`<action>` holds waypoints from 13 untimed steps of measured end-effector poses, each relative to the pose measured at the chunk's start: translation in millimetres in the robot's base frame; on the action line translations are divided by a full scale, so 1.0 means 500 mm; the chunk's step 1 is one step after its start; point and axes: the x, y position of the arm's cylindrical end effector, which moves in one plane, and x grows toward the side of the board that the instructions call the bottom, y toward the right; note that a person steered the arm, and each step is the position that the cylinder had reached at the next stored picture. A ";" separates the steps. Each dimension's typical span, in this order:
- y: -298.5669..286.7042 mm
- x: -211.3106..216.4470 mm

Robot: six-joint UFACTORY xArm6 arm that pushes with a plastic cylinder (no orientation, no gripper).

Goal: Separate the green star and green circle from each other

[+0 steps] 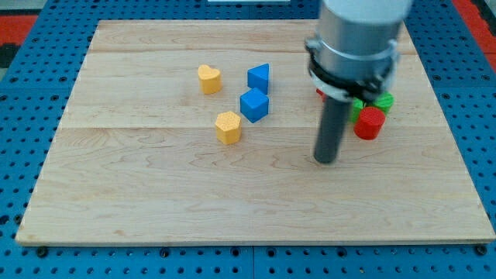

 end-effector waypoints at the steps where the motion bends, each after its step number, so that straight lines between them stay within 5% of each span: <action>1: 0.158 0.031; 2: 0.281 -0.016; 4: 0.293 -0.175; 7: 0.267 -0.259; 13: 0.058 -0.250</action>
